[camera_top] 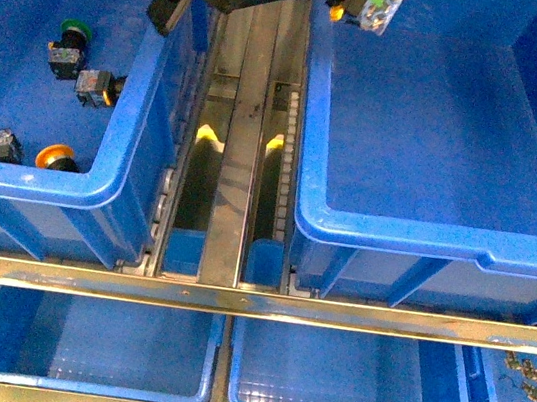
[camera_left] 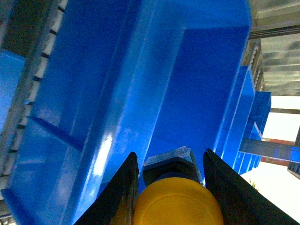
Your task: Pick red and yellow buttons and place in box
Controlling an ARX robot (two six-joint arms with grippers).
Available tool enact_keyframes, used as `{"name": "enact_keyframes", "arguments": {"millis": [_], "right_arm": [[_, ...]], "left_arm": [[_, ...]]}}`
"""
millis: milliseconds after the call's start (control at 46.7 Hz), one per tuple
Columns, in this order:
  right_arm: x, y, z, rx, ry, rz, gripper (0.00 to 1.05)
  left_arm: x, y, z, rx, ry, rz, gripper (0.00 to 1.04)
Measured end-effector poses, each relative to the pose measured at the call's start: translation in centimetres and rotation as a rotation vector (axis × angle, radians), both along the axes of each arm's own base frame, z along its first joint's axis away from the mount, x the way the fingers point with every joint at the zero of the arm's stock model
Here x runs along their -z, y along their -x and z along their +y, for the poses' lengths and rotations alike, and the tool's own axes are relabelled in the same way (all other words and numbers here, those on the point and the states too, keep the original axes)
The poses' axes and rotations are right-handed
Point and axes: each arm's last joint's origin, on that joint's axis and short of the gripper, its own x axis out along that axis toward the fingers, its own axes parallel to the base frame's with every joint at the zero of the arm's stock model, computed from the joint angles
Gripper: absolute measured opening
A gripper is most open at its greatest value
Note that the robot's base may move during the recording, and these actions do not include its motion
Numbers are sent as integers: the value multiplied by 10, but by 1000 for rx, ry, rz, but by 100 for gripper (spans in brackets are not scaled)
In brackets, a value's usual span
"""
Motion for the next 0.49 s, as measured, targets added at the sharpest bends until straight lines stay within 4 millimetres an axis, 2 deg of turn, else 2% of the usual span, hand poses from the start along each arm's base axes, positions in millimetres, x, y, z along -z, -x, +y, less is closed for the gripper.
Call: {"name": "enact_keyframes", "arguments": {"millis": [150,235,300,321,407,492], "right_arm": [[0,0,0,0,0,0,99],[0,0,0,0,0,1,99],[2,-3,5,-138,100,236,99],[1,-4,6,-160,119,265,99],[-2,-24,21,-355,287,352,99],[-7,-52,42,-521,479,299,99]], "left_arm": [[-15,-2,-19,24,47,-24,34],[-17,1,-25,37,59,-20,34],[-17,2,-27,42,62,-19,34],[-17,2,-27,41,62,-20,34],[-15,4,-25,39,60,-15,34],[-13,7,-23,38,56,-6,34]]}}
